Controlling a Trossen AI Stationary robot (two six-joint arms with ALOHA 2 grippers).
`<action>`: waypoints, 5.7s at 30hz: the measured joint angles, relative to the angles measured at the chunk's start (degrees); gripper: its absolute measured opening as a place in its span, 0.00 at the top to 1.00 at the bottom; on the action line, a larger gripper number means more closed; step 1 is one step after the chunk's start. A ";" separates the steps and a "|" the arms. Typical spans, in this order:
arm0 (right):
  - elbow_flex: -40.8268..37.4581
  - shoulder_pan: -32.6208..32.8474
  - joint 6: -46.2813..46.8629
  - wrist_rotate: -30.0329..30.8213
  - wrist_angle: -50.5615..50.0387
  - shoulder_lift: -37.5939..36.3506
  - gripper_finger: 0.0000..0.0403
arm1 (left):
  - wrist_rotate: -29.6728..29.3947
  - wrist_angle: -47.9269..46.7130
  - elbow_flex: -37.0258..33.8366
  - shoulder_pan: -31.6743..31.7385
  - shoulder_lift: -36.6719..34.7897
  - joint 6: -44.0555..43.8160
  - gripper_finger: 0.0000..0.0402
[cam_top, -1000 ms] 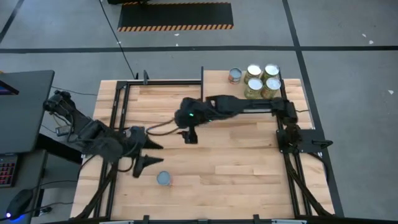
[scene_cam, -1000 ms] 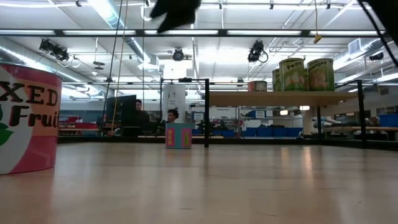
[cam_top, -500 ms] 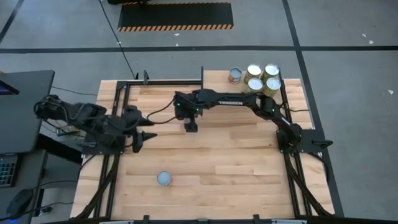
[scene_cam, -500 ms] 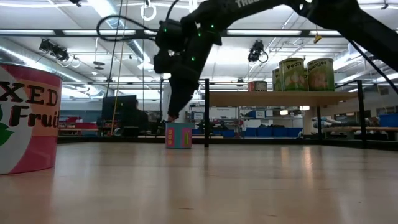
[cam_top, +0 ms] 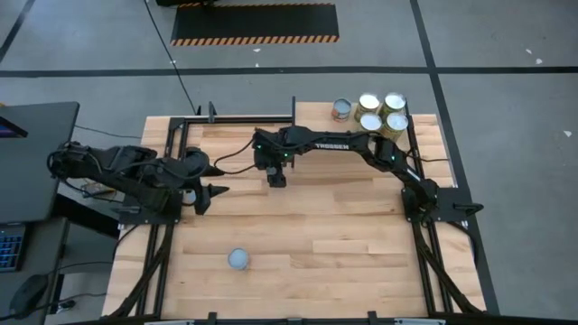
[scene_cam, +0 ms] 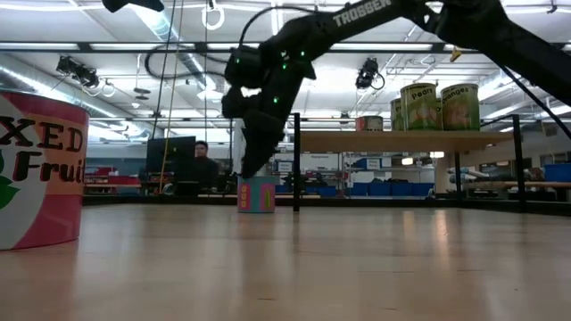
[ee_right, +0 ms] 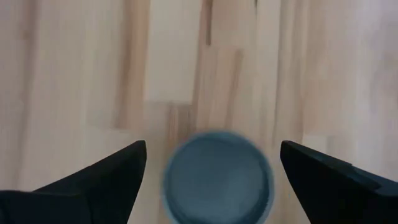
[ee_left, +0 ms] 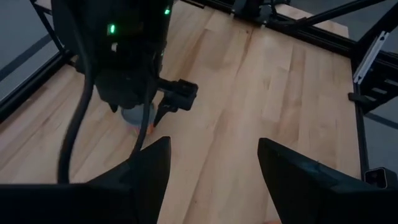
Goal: Pick and place cans onto a shelf
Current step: Put the small canned peas on the shelf, then put the small canned spaghetti sauce on the shelf
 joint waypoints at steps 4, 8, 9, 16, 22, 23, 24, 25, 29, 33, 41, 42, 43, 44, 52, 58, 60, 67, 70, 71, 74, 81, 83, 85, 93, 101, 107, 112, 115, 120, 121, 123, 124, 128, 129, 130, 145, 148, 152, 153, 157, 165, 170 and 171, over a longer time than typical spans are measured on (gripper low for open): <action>-0.17 -0.19 -0.32 0.42 -1.16 2.28 0.07 | 0.00 0.00 0.00 -0.02 0.02 -0.02 0.38; -0.11 0.34 -0.53 0.65 -2.44 2.56 0.07 | 0.00 0.15 0.00 -0.06 0.00 -0.04 0.38; -0.11 0.50 -0.50 0.58 -2.28 2.56 0.07 | 0.00 0.16 0.00 -0.07 0.00 -0.03 0.38; -0.10 2.23 -0.47 0.52 -4.17 2.56 0.14 | 0.00 0.36 0.00 -0.08 0.00 -0.02 0.38; -0.13 4.23 -0.30 0.00 -5.53 1.60 0.28 | -0.05 0.38 0.00 -0.09 0.00 0.00 0.39; -0.13 4.61 0.04 -0.90 -5.73 0.70 0.28 | -0.13 0.43 0.00 -0.09 0.00 0.00 0.39; -0.13 5.00 0.38 -2.06 -6.12 -0.39 0.28 | -0.13 0.50 0.00 -0.09 0.00 -0.02 0.39; -0.12 5.49 0.77 -3.15 -6.67 -1.83 0.28 | -0.15 0.74 0.00 -0.09 0.00 0.00 0.39; -0.08 6.55 1.60 -4.31 -9.38 -9.01 0.28 | -0.22 3.90 0.00 0.68 -0.11 0.52 0.39; -0.06 5.69 1.70 -0.65 -13.28 -17.22 0.28 | -0.30 10.95 0.00 1.59 -0.11 4.46 0.39; 0.02 -2.14 0.79 1.68 -23.49 -29.48 0.28 | -0.28 18.41 0.02 2.62 -0.11 7.89 0.39; 0.02 -3.71 0.15 2.24 -25.01 -30.26 0.28 | -0.27 18.43 0.02 2.60 -0.11 7.83 0.39; 0.02 -5.31 -0.36 2.97 -26.53 -30.89 0.28 | -0.26 18.45 0.02 2.60 -0.11 7.46 0.39; 0.02 -6.89 -0.67 3.61 -27.83 -31.36 0.28 | -0.15 18.41 0.02 2.58 -0.11 7.14 0.39; -0.59 -18.25 -2.15 2.48 -32.46 -31.49 0.28 | 2.93 18.37 0.02 2.38 -0.11 5.53 0.39; -6.32 -20.80 -4.41 0.70 -32.83 -31.49 0.28 | 2.93 18.04 0.02 2.38 -0.11 5.58 0.39; -8.73 -20.86 -4.94 0.73 -32.02 -31.49 0.29 | 2.93 17.95 0.02 2.38 -0.11 5.92 0.39; -14.07 -20.84 -7.79 2.11 -30.85 -31.49 0.29 | 2.93 17.36 0.02 2.38 -0.11 5.90 0.39; -14.58 -20.85 -9.38 2.57 -31.09 -31.49 0.28 | 2.93 17.07 0.02 2.38 -0.11 5.92 0.39; -14.62 -20.86 -9.79 2.71 -31.28 -31.49 0.27 | 2.93 17.07 0.02 2.38 -0.11 5.90 0.39; -14.64 -20.72 -10.38 2.64 -31.14 -31.49 0.21 | 2.93 17.07 0.02 2.38 -0.11 5.89 0.39; -14.64 -20.67 -10.05 2.71 -31.36 -31.49 0.12 | 2.93 17.10 0.02 2.38 -0.11 4.87 0.38; -14.64 -20.67 -10.04 2.69 -31.34 -31.49 0.12 | 2.94 17.11 0.02 2.38 -0.11 4.59 0.38; -14.37 -20.67 -9.44 2.70 -31.58 -31.49 0.12 | 2.93 17.12 0.02 2.38 -0.11 4.43 0.38; -8.22 -19.75 -5.15 2.03 -33.86 -31.49 0.13 | 4.28 17.50 0.02 2.38 -0.11 4.44 0.38; 5.53 -15.09 9.01 -8.50 -38.17 -31.51 0.13 | 4.87 7.80 0.08 2.38 -0.52 0.98 0.38; 11.93 -2.53 17.26 -9.08 -36.77 -31.58 0.13 | 4.92 -13.40 0.09 2.38 -0.41 -13.36 0.38; 12.53 10.17 23.48 -5.21 -31.84 -31.58 0.13 | 5.59 -28.45 0.02 2.38 -0.37 -24.40 0.30; 12.53 16.71 26.05 -3.11 -28.83 -31.58 0.13 | 6.23 -31.35 -1.37 2.38 -0.39 -27.88 0.20; 12.53 24.65 31.22 1.21 -25.38 -31.57 0.13 | 6.15 -30.84 -8.69 3.74 -0.25 -34.51 0.05; 12.53 25.79 32.09 1.48 -25.11 -31.57 0.13 | 6.14 -30.70 -10.71 4.49 -0.05 -36.28 0.04; 12.53 27.61 33.40 2.26 -24.61 -31.56 0.13 | 6.20 -29.65 -14.66 6.35 0.07 -38.60 0.02; 12.53 28.30 33.67 2.77 -24.38 -31.56 0.13 | 6.16 -29.03 -16.41 7.39 0.01 -39.75 0.02; 12.53 29.52 33.68 4.72 -23.67 -31.56 0.13 | 5.05 -26.06 -16.92 11.24 1.37 -41.47 0.02; 12.53 29.60 33.66 5.20 -23.41 -31.56 0.13 | 5.00 -25.72 -16.97 12.16 1.52 -42.28 0.02; 12.53 29.53 33.64 5.35 -23.25 -31.56 0.13 | 5.27 -25.84 -17.24 13.03 1.74 -42.68 0.02; 12.53 25.84 31.54 5.57 -20.76 -31.52 0.13 | 18.46 -24.28 -18.46 29.73 13.39 -27.39 0.02; 12.51 25.82 31.54 5.57 -20.60 -31.49 0.13 | 21.92 -24.11 -18.47 34.06 15.08 -20.86 0.02; 12.51 25.96 31.95 5.52 -20.55 -31.49 0.13 | 24.81 -24.87 -18.45 39.21 18.45 -13.23 0.02; 12.51 26.08 32.15 5.43 -20.58 -31.49 0.13 | 25.08 -25.07 -18.46 40.18 19.48 -11.58 0.02; 12.51 26.84 34.56 5.32 -20.64 -31.49 0.13 | 25.47 -25.21 -18.47 42.36 23.02 -6.10 0.03; 12.51 30.23 38.37 5.46 -20.85 -31.49 0.13 | 29.93 -24.48 -19.94 42.22 28.87 -0.21 0.17; 12.48 33.07 41.94 5.56 -21.70 -31.69 0.13 | 29.82 -25.13 -19.39 40.16 29.54 0.02 0.29; 12.48 33.68 42.55 5.54 -21.90 -31.90 0.13 | 29.81 -25.50 -18.69 39.45 29.31 -0.02 0.29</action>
